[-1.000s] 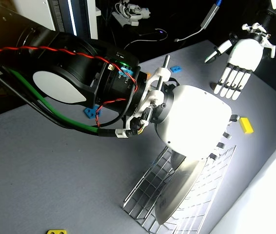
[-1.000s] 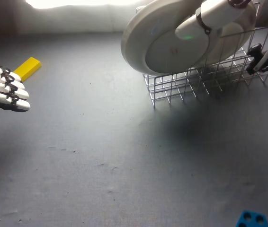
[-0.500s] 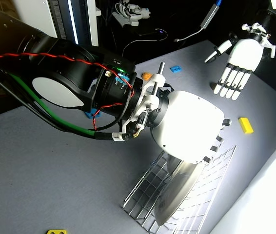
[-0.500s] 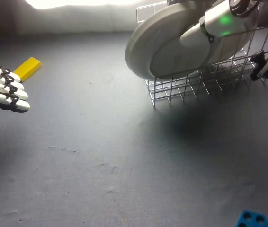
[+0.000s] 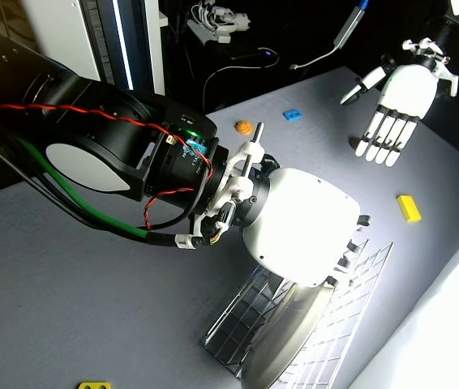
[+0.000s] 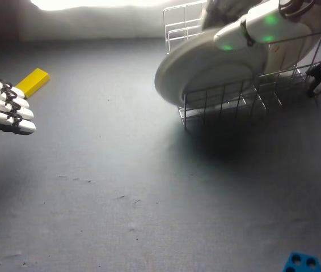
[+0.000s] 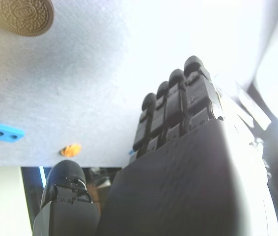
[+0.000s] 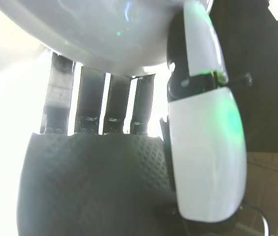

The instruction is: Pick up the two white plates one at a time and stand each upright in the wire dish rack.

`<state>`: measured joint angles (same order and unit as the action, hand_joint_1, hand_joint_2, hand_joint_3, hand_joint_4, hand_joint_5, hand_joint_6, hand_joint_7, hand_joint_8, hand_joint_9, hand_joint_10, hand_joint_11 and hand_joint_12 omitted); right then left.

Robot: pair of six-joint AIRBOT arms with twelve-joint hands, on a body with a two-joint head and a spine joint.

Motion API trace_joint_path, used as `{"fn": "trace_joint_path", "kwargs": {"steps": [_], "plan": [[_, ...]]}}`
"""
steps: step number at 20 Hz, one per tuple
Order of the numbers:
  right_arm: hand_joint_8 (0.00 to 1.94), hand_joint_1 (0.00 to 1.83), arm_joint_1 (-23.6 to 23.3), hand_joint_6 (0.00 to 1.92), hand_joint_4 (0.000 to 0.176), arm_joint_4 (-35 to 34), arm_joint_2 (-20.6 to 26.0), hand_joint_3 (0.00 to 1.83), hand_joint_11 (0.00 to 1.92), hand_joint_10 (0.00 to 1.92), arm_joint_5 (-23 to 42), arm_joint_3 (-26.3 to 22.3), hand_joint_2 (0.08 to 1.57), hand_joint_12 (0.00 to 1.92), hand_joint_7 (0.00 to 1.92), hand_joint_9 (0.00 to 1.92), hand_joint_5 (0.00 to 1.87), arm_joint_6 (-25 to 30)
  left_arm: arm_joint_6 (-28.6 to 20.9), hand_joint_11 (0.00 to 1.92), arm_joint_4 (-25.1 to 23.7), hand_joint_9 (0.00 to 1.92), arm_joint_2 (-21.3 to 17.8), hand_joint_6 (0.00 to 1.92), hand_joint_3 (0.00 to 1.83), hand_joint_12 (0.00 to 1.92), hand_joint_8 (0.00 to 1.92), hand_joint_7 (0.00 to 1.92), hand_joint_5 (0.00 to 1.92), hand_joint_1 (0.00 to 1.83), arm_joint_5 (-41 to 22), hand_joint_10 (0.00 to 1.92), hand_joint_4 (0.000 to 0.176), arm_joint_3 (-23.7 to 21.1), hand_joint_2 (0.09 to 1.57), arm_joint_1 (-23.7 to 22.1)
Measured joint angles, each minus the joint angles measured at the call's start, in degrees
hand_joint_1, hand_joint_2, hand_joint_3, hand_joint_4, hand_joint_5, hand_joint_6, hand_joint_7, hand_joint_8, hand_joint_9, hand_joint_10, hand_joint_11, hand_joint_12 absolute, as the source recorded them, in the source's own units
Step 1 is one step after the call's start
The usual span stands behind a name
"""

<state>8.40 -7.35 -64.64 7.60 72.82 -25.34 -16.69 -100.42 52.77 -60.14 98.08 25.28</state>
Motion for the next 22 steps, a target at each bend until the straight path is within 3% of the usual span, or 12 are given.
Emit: {"fn": "trace_joint_path", "kwargs": {"steps": [8, 11, 12, 13, 15, 18, 20, 22], "plan": [[0.0, 0.87, 0.1, 0.0, 0.0, -0.1, 0.0, 0.01, 0.01, 0.0, 1.0, 0.0, 1.09, 1.1, 0.54, 0.5, 0.48, 0.0, 0.0, 0.0, 0.0, 0.01, 0.3, 0.01, 0.0, 0.0, 0.01, 0.03, 0.03, 0.0, 0.0, 0.0, 0.0, 0.0, 1.11, 0.0], [0.0, 0.68, 0.1, 0.0, 0.0, 0.1, 0.0, 0.0, 0.0, 0.0, 1.3, 0.0, 1.1, 0.75, 0.27, 0.25, 0.25, 0.0, 0.0, 0.0, -0.1, 0.02, 0.3, 0.01, 0.0, 0.0, 0.01, 0.04, 0.04, 0.0, 0.0, 0.01, 0.0, -0.1, 1.1, 0.0], [0.0, 0.58, 0.0, 0.0, 0.0, 0.2, 0.0, 0.0, 0.0, 0.0, 1.5, 0.0, 1.05, 0.56, 0.13, 0.13, 0.13, 0.0, 0.0, 0.0, -0.1, 0.02, 0.3, 0.0, 0.0, 0.0, 0.01, 0.03, 0.03, 0.0, 0.0, 0.0, 0.0, -0.1, 1.1, 0.0], [0.0, 0.61, 0.0, 0.0, 0.0, 0.7, 0.0, 0.0, 0.0, 0.0, 1.6, 0.0, 1.02, 0.3, 0.04, 0.03, 0.05, 0.0, 0.0, 0.0, -0.1, 0.0, 0.3, 0.0, 0.0, 0.0, 0.0, 0.01, 0.01, 0.0, 0.0, 0.0, 0.0, -0.1, 1.1, 0.0], [0.0, 0.56, -0.2, 0.0, 0.0, 2.8, 0.0, 0.0, 0.0, 0.0, 2.5, 0.0, 0.98, 0.03, 0.0, 0.0, 0.0, 0.0, 0.0, 0.0, -0.1, 0.0, 0.3, 0.0, 0.0, 0.0, 0.01, 0.01, 0.02, 0.0, 0.0, 0.0, 0.0, -0.1, 1.1, 0.0], [0.0, 0.54, -0.4, 0.0, 0.0, 7.5, 0.6, 0.0, 0.0, 0.0, 4.9, -1.0, 0.92, 0.0, 0.0, 0.0, 0.0, 0.0, 0.0, 0.0, -0.1, 0.01, 0.3, 0.0, 0.0, 0.0, 0.01, 0.02, 0.02, 0.0, 0.0, 0.0, 0.0, -0.1, 1.1, 0.0], [0.0, 0.53, -0.3, 0.0, 0.0, 14.6, 1.5, 0.0, 0.0, 0.0, 7.9, -2.4, 0.87, 0.0, 0.0, 0.0, 0.0, -0.1, 0.0, 0.0, -0.1, 0.0, 0.3, 0.0, 0.0, 0.0, 0.0, 0.01, 0.02, 0.0, 0.0, 0.0, 0.0, -0.1, 1.1, 0.0], [0.0, 0.54, 0.2, 0.0, 0.0, 18.0, 2.8, 0.0, 0.0, 0.0, 10.3, -4.5, 0.86, 0.0, 0.0, 0.0, 0.0, -4.0, 0.0, 0.0, -0.1, 0.01, 0.3, 0.0, 0.0, 0.0, 0.0, 0.02, 0.03, 0.0, 0.0, 0.0, 0.0, -0.1, 1.1, 0.0]]}}
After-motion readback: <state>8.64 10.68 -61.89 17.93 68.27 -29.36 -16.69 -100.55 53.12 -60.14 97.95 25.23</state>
